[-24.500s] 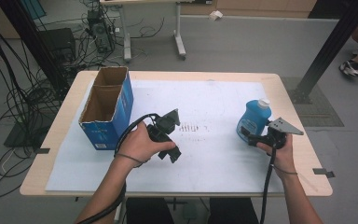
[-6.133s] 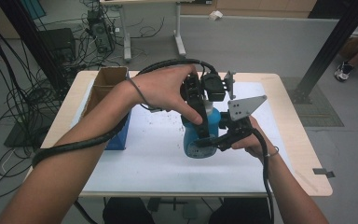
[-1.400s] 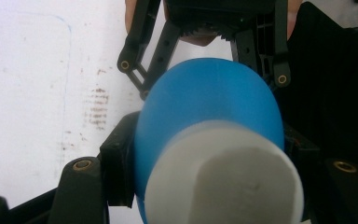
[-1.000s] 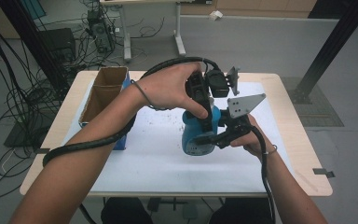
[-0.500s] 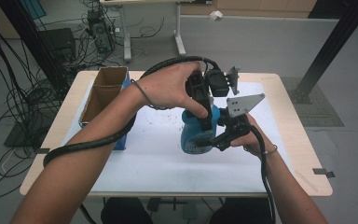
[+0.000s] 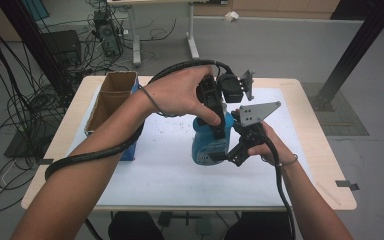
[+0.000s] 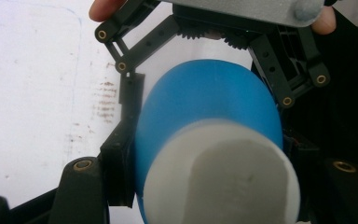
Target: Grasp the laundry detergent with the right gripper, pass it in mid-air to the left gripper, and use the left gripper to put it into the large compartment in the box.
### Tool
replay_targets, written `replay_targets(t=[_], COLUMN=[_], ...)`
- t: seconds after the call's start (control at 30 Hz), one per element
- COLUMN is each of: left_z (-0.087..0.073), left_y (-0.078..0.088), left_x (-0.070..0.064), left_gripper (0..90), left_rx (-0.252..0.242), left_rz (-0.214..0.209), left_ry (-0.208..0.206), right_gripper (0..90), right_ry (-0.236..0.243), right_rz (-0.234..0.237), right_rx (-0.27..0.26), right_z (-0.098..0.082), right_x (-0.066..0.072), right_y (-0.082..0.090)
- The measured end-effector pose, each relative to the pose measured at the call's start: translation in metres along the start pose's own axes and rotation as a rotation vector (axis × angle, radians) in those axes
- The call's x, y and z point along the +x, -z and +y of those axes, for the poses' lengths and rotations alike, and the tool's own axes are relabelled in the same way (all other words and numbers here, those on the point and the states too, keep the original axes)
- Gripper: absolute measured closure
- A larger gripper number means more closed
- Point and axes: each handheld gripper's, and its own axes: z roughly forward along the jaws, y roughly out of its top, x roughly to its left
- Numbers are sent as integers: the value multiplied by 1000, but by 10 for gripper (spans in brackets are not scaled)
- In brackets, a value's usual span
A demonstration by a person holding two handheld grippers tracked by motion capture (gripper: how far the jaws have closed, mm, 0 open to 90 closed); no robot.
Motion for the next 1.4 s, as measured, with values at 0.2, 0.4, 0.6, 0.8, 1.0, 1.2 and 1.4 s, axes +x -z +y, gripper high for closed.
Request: replay_targets(t=[0.2, 0.4, 0.6, 0.8, 1.0, 1.2, 1.4], left_z=[0, -2, -4, -7, -10, -13, -16], left_y=[1, 3, 5, 7, 9, 12, 13], left_x=[0, 1, 3, 6, 8, 9, 9], left_gripper=[376, 376, 376, 376, 376, 376, 376], left_rx=[-3, -5, 0, -1, 8, 12, 13], left_rz=[1, -3, 10, 6, 5, 9, 5], left_ry=[4, 8, 18, 31, 36, 48, 56], right_gripper=[48, 40, 35, 32, 41, 36, 33], right_ry=[-20, -31, -49, -63, -84, -106, -120], right_rz=[9, -8, -27, -55, -60, -85, -122], right_rx=[38, 107, 173, 257, 337, 451, 578], right_z=[2, 3, 3, -3, -10, -16, -23], right_x=[-1, -1, -2, -6, -10, -13, -19], right_y=[2, 7, 16, 23, 31, 40, 47])
